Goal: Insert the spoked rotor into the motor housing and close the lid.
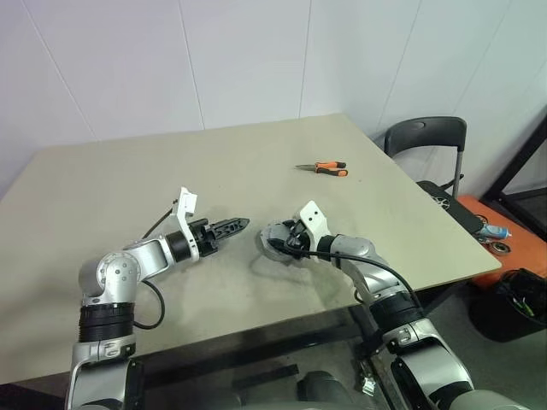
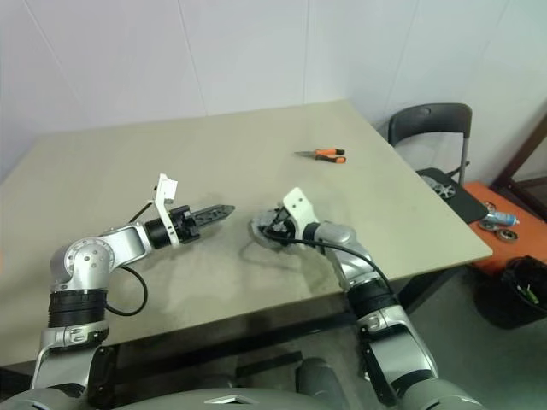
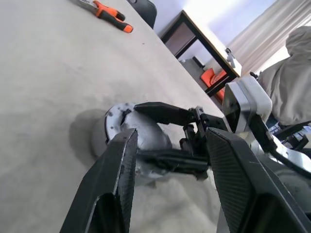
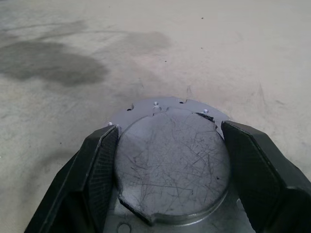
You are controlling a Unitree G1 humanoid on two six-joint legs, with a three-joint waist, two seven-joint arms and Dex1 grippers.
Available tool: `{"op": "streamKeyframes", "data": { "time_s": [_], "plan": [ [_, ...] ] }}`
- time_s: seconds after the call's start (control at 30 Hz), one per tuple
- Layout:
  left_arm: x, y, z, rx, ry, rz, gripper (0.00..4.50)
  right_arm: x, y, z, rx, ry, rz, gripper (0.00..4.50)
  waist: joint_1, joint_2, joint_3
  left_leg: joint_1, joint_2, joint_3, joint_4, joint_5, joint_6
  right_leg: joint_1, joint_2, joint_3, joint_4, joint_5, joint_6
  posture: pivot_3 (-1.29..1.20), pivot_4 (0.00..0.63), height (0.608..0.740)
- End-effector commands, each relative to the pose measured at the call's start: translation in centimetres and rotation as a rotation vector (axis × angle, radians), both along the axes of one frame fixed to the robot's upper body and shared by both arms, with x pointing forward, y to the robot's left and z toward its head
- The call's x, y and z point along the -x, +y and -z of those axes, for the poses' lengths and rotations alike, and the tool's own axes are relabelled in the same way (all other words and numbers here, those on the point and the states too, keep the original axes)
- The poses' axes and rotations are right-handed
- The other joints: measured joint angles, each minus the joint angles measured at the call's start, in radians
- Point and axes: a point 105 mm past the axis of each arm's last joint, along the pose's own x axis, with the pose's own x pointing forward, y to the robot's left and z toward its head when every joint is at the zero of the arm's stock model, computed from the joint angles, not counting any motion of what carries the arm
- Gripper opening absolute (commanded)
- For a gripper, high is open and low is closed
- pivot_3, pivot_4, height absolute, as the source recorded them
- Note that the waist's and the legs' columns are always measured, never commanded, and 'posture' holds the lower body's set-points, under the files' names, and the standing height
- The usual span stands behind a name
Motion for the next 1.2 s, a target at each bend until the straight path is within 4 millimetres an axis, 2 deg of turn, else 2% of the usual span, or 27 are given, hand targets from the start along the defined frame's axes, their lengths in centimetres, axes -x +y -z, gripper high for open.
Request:
{"op": "streamKeyframes", "data": {
  "time_s": [0.03,0.27,0.43,0.53,0.6,0.73,0.97,1.2],
  "plan": [
    [-0.5,-0.6,-1.8,0.015,-0.067,0.010,2.39,1.7,-2.3,5.4,0.137,0.169,0.047,3.03,0.000,0.000,0.000,0.000,0.000,0.000,0.000,0.000,0.000,0.000,0.000,0.000,0.000,0.000,0.000,0.00,0.000,0.740],
    [-0.9,-1.3,-2.3,0.017,-0.078,0.026,2.39,2.3,-3.4,6.6,0.113,0.308,0.060,3.03,0.001,0.000,0.000,0.000,0.000,0.000,-0.001,0.000,0.000,0.000,0.000,0.000,-0.002,0.000,0.000,0.00,0.000,0.740],
    [-1.0,-1.8,-2.4,0.018,-0.081,0.037,2.39,1.6,-5.0,7.9,0.219,0.333,0.146,3.03,0.000,-0.001,-0.001,0.000,0.000,0.000,-0.001,0.000,0.000,0.001,0.000,0.000,-0.003,0.000,0.001,0.00,0.000,0.740],
    [-1.0,-2.0,-2.4,0.021,-0.081,0.042,2.39,1.8,-4.8,7.5,0.202,0.326,0.104,3.03,0.000,0.003,-0.003,0.003,0.000,-0.001,0.002,-0.002,-0.003,0.002,0.000,-0.002,-0.005,-0.001,0.001,0.00,0.000,0.740],
    [-0.9,-2.0,-2.3,0.022,-0.080,0.042,2.39,1.9,-4.8,7.4,0.209,0.314,0.091,3.03,0.000,0.008,-0.004,0.001,0.000,-0.005,0.001,-0.003,-0.004,0.004,0.000,-0.006,-0.015,-0.001,0.001,0.00,0.000,0.740],
    [-0.8,-2.0,-2.1,0.026,-0.074,0.037,2.39,2.1,-4.8,7.1,0.204,0.307,0.068,3.03,0.000,0.005,-0.006,0.001,-0.001,-0.006,0.002,-0.004,-0.002,0.007,-0.002,-0.007,-0.018,0.000,0.001,0.00,0.000,0.740],
    [-0.5,-1.9,-2.0,0.030,-0.070,0.037,2.39,3.2,-3.6,6.2,0.184,0.307,-0.077,3.03,0.003,0.005,-0.006,0.001,-0.002,-0.008,-0.005,-0.003,0.003,0.008,-0.002,-0.006,-0.018,-0.001,0.002,0.00,0.000,0.740],
    [-0.5,-1.5,-2.0,0.027,-0.070,0.027,2.39,0.5,-3.9,5.2,0.224,0.204,0.040,3.03,0.001,0.006,-0.005,0.001,-0.002,-0.007,-0.014,-0.002,0.002,0.004,-0.002,-0.005,-0.016,-0.002,0.003,0.00,0.000,0.740]
  ]
}}
